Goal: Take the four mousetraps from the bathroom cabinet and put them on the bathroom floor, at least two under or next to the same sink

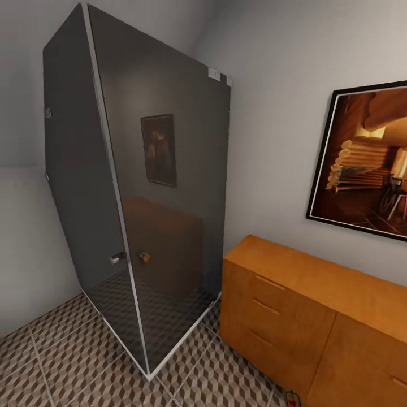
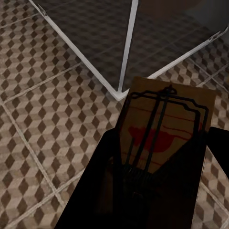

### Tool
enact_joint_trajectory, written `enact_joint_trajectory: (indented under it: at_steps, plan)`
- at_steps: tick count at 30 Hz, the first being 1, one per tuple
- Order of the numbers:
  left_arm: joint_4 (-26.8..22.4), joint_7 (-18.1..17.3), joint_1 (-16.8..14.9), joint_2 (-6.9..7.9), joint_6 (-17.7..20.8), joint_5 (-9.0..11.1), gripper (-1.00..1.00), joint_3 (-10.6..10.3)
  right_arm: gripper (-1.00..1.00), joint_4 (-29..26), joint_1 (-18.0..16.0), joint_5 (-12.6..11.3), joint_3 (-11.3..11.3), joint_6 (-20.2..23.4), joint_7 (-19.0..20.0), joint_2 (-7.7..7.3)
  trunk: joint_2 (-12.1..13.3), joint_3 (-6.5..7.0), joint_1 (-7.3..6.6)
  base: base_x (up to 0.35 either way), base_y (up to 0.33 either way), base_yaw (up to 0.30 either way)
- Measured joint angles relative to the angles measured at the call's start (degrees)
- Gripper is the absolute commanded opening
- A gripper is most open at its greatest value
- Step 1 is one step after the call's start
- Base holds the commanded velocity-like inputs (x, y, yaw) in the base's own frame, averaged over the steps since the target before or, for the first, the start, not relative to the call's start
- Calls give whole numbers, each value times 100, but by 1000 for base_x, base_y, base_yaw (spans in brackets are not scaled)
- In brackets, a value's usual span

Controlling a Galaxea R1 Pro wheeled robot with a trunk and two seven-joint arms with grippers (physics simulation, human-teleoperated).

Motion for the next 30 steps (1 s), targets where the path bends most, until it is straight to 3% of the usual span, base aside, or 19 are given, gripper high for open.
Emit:
enact_joint_trajectory:
  at_steps: [30]
  plan:
    - [0, 3, 9, -20, 0, -9, -100, -10, -100, 2, 0, 29, 14, 9, -29, 0, 0, 0, 0, 0, 0, 300]
